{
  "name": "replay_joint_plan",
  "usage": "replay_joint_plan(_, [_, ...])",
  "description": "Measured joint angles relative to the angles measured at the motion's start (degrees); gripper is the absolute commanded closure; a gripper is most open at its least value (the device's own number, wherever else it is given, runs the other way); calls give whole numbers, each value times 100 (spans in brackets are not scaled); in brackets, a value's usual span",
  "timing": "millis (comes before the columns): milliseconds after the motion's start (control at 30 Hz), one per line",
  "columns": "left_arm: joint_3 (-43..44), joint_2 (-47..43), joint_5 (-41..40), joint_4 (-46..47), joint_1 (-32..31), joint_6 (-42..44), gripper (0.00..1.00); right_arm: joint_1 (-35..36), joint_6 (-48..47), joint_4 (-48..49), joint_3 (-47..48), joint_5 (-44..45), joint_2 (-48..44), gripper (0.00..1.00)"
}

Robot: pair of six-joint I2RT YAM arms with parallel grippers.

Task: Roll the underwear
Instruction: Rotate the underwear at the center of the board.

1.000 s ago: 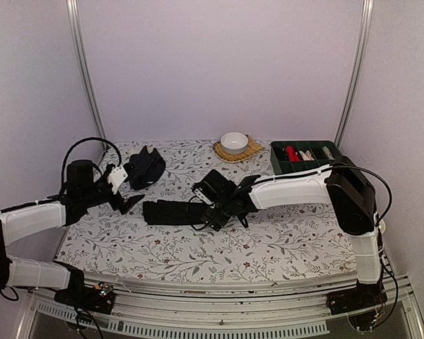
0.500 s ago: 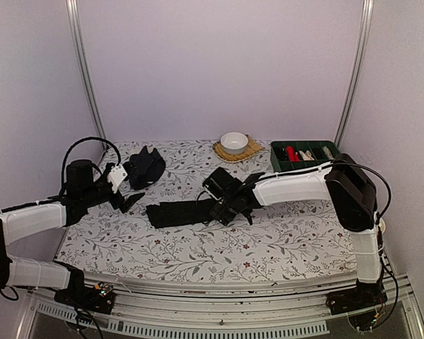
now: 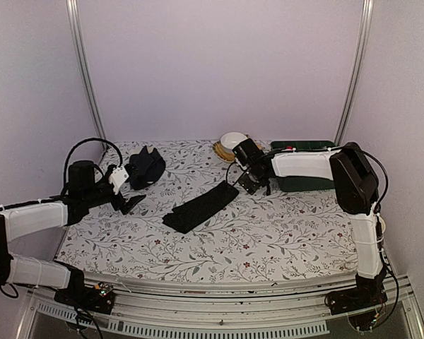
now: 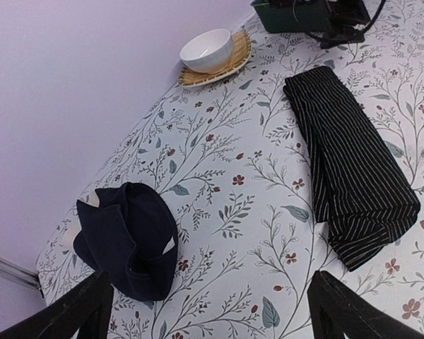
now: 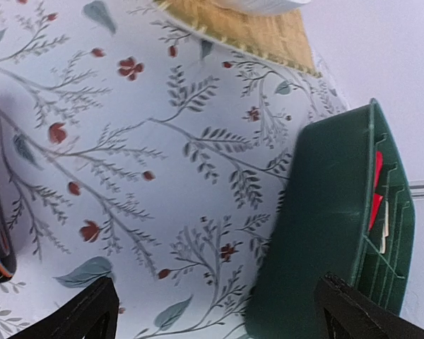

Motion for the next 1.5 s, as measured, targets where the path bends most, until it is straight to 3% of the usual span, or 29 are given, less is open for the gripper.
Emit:
replay_joint_plan(233, [245,621,466,-420,-13,487,2,118,59,-44,164,39,-280,1])
replay_joint_plan(400, [1187,1679,367,-935,-26,863,1,822,245,68,-802,-68,-1097,1])
replay_joint_plan(567, [1499,2302,-87,-951,-170,1154,1,1482,498,363,-1967,-308,-1965,1])
replay_joint_plan(767, [1683,3001,-669,-970,-498,1384,1,1456,636,732,-2962,-363,-2448,1])
replay_joint_plan(1133, [1670,3136,-796,-1158,-1145,2035,1,1423,734,1263,-3565,-341,-3451,1])
replay_joint_plan(1500, [1617,3097,-911,-1032,-2229,2378,2,1423,728,1622,-3827,-251,-3626,1])
